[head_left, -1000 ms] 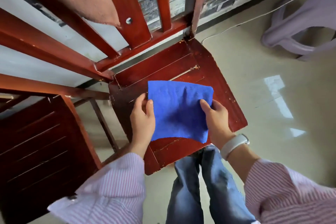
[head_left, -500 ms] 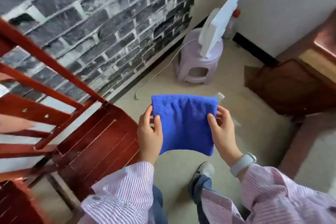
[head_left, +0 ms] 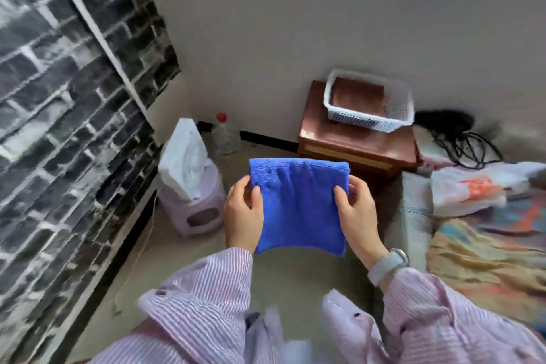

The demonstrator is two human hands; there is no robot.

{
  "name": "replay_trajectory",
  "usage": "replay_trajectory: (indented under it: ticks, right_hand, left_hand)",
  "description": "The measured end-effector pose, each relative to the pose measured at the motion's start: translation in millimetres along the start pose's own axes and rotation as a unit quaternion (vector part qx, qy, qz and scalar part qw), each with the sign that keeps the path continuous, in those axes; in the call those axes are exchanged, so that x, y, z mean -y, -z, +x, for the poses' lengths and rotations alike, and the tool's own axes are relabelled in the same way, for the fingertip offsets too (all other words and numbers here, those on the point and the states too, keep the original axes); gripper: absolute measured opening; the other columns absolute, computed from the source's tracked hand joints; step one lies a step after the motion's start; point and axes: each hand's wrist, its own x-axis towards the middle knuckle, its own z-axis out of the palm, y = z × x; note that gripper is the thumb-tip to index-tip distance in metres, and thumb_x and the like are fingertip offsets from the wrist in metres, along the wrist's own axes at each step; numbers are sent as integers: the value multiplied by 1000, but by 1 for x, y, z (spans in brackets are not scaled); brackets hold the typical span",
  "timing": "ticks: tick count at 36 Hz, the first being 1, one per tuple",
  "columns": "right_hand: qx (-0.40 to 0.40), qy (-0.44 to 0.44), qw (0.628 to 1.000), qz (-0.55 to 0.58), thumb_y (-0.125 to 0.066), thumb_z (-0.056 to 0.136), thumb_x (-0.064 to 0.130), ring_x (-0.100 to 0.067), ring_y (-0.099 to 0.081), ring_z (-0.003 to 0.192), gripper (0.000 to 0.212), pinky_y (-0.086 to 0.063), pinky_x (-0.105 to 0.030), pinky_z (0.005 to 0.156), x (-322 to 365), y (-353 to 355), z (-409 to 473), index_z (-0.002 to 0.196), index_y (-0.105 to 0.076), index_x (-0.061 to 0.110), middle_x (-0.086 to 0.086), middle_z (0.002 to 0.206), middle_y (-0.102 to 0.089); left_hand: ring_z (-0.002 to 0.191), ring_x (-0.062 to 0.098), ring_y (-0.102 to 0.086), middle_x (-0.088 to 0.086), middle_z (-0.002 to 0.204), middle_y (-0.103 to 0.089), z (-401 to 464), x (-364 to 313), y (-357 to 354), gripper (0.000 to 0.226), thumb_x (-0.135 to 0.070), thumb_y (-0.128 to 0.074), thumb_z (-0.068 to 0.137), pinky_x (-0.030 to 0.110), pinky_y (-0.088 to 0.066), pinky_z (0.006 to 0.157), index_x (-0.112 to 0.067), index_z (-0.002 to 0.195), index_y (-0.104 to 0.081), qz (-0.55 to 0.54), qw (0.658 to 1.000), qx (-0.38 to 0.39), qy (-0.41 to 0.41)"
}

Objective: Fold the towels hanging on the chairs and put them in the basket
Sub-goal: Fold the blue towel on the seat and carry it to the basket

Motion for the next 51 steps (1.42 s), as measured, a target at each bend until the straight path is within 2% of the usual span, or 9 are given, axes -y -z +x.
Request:
replay_trajectory:
  ticks: [6,11,13,22,28,36,43,47,51]
  right_hand:
    - [-73,-19,997,1,-53,90,13,-11,-54,91,23,-38,-20,80,-5,25,87,113,-54,12,8,95,-57]
    - [-119,-38,992,4,-52,90,12,-13,-54,98,26,-40,-23,84,-14,29,177,116,-53,9,2,104,-59]
    - [-128,-54,990,14,-51,91,12,-11,-53,97,26,-37,-19,81,-12,28,215,117,-53,10,3,104,-58]
    - [-154,-111,982,-5,-51,91,17,-12,-54,100,27,-39,-26,86,-27,34,360,118,-52,15,2,108,-60]
    - [-171,-134,976,-2,-49,92,14,-12,-56,97,23,-44,-28,89,-57,41,437,114,-56,16,4,101,-61]
    - [-125,-167,978,17,-47,94,18,-8,-56,96,26,-42,-19,76,-109,47,516,119,-55,16,6,105,-59]
    - [-70,-208,975,-13,-47,94,21,-16,-56,106,33,-47,-34,91,-163,48,551,125,-53,14,-1,118,-60]
    - [-26,-224,974,-25,-49,93,17,-19,-57,107,34,-47,-37,92,-177,52,565,126,-52,12,0,115,-60]
    - [-64,-153,978,-129,-53,86,18,-20,-51,108,38,-42,-37,97,-167,55,567,124,-49,12,-8,119,-53]
  left_hand:
    - [103,25,-57,11,113,-63,74,-39,-81,28,-10,-55,88,19,-35,85,-6,116,-60,9,998,48,-42]
    - [99,16,-57,3,112,-64,146,-66,-150,27,-13,-53,89,14,-33,83,-11,116,-60,-13,994,101,-38]
    - [98,11,-55,1,112,-63,178,-77,-177,27,-14,-52,90,14,-34,83,-12,115,-60,-24,991,129,-37]
    - [102,14,-57,1,113,-62,291,-108,-288,27,-16,-50,91,29,-44,92,-13,116,-58,-20,980,199,-13]
    - [101,13,-57,0,113,-62,330,-110,-358,27,-17,-49,92,28,-44,91,-13,117,-57,-23,973,226,28]
    - [98,17,-58,5,111,-62,364,-92,-438,27,-20,-49,93,34,-47,89,-13,118,-57,14,973,224,61]
    - [106,22,-56,7,116,-62,377,-70,-475,29,-19,-46,94,35,-45,93,-12,120,-55,91,969,216,79]
    - [116,26,-50,7,129,-53,374,-77,-488,37,-15,-41,95,40,-44,93,-14,132,-44,184,961,201,45]
    - [126,33,-38,13,141,-40,365,-87,-496,52,1,-43,85,44,-39,100,-8,136,-38,280,945,145,-86]
